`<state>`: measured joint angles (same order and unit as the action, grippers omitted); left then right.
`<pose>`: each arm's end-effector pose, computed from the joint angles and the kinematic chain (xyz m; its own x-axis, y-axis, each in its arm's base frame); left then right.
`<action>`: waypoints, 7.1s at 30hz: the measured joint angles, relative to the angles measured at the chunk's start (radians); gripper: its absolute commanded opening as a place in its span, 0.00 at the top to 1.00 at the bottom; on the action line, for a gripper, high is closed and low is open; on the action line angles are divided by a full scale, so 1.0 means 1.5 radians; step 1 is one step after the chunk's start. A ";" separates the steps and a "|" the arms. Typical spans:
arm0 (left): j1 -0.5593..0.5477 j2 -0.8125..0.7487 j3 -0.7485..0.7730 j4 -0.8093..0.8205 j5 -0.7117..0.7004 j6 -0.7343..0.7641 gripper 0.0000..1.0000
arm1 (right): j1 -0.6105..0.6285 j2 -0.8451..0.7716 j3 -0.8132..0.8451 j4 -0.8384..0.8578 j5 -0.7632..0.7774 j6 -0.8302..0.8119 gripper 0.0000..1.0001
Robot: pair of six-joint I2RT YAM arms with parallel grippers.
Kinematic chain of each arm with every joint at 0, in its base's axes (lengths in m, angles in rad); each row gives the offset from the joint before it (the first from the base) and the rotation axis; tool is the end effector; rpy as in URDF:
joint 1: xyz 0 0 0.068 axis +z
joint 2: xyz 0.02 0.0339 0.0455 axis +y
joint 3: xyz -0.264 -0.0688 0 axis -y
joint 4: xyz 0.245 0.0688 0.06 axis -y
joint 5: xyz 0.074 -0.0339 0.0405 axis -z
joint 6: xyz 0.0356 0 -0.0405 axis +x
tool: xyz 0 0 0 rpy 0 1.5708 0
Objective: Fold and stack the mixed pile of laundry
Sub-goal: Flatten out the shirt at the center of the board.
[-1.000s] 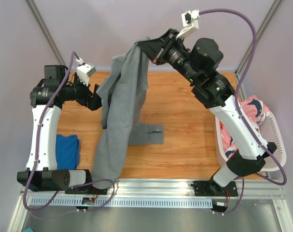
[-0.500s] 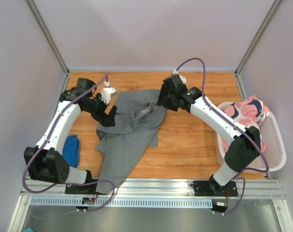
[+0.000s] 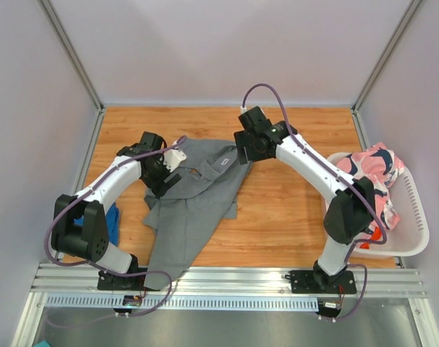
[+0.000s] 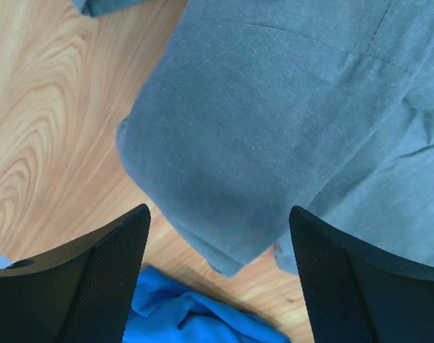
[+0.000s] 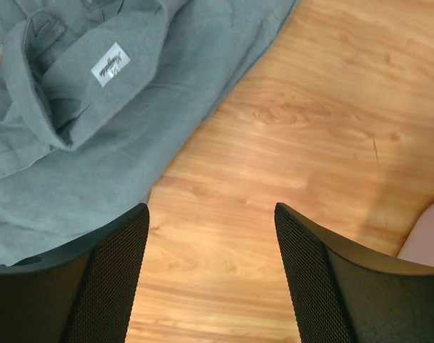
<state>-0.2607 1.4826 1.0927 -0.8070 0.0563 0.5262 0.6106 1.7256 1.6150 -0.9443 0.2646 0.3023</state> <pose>0.2760 -0.0757 0.2369 -0.6386 0.6893 -0.3421 0.6915 0.7091 0.1381 0.3038 0.2012 0.3127 -0.8136 -0.2187 -0.5387 -0.2152 0.9740 -0.0703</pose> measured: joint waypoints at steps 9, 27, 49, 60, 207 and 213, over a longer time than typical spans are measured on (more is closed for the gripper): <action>-0.005 0.039 -0.016 0.015 -0.015 0.002 1.00 | -0.145 0.220 0.166 0.038 -0.132 -0.050 0.48; -0.005 0.020 0.144 -0.027 -0.052 -0.051 1.00 | -0.155 0.417 0.254 0.097 -0.245 -0.080 1.00; 0.054 -0.135 0.776 -0.125 -0.218 -0.017 1.00 | 0.250 -0.344 0.039 0.099 -0.316 -0.036 1.00; 0.053 -0.050 0.778 -0.034 -0.219 -0.027 1.00 | 0.288 -0.341 -0.011 0.153 -0.318 0.075 1.00; 0.018 -0.091 0.014 0.154 -0.107 0.072 0.56 | -0.263 -0.349 -0.336 0.111 -0.207 0.249 1.00; 0.021 -0.043 0.052 0.073 0.023 0.047 0.32 | -0.263 -0.349 -0.349 0.104 -0.208 0.249 1.00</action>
<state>-0.2295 1.4178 1.1709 -0.6979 0.0914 0.5968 0.2157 1.2018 1.0916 -0.7887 -0.0467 0.6758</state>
